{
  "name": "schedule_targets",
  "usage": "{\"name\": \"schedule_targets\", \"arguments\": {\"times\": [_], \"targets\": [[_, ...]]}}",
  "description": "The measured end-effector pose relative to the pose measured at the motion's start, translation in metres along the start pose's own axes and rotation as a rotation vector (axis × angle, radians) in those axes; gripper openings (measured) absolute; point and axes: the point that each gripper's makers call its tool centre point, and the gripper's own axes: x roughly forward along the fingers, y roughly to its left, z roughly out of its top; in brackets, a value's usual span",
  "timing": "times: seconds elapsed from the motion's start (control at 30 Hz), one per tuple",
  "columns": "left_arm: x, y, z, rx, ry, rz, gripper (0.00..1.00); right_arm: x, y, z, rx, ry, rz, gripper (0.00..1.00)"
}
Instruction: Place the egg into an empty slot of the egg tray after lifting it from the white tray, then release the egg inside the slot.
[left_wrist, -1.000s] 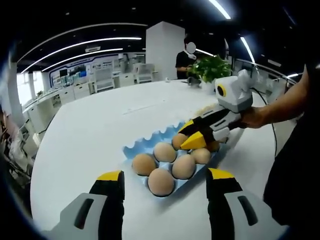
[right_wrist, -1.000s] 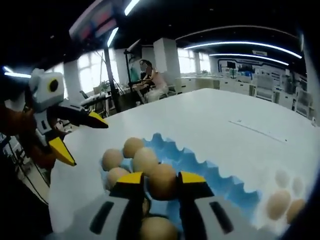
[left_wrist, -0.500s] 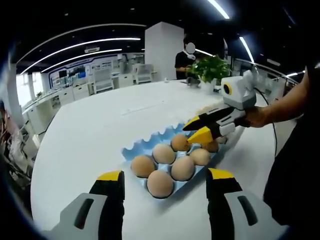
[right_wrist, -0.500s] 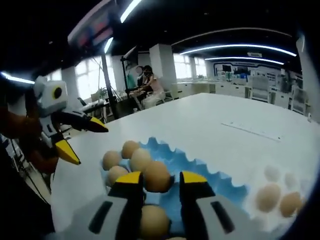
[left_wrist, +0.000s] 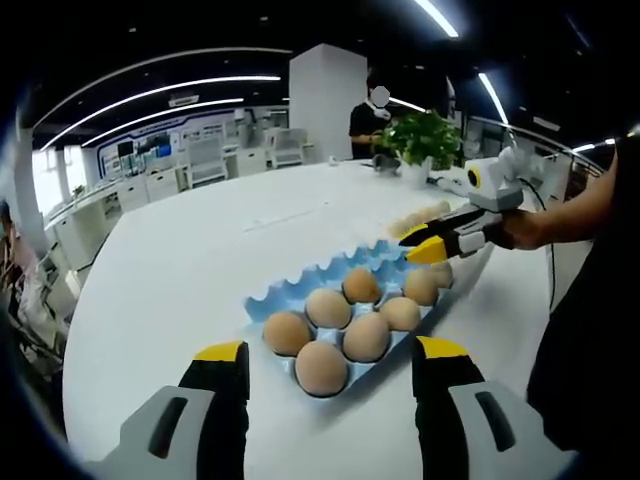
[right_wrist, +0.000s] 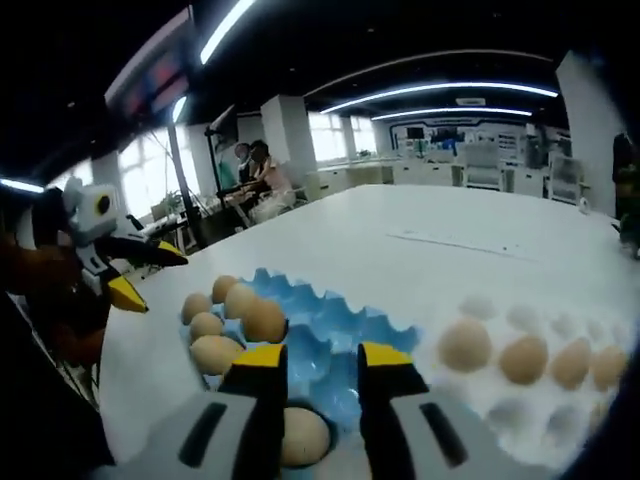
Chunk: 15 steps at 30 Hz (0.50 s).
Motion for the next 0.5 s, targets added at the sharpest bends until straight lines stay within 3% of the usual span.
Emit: {"name": "schedule_targets", "arguments": {"times": [0.23, 0.5], "targets": [[0.001, -0.002, 0.001, 0.006, 0.001, -0.004, 0.66, -0.030, -0.035, 0.001, 0.024, -0.022, -0.113, 0.27], [0.002, -0.005, 0.002, 0.010, -0.001, -0.011, 0.66, -0.063, -0.073, -0.009, 0.037, -0.005, -0.221, 0.27]]}}
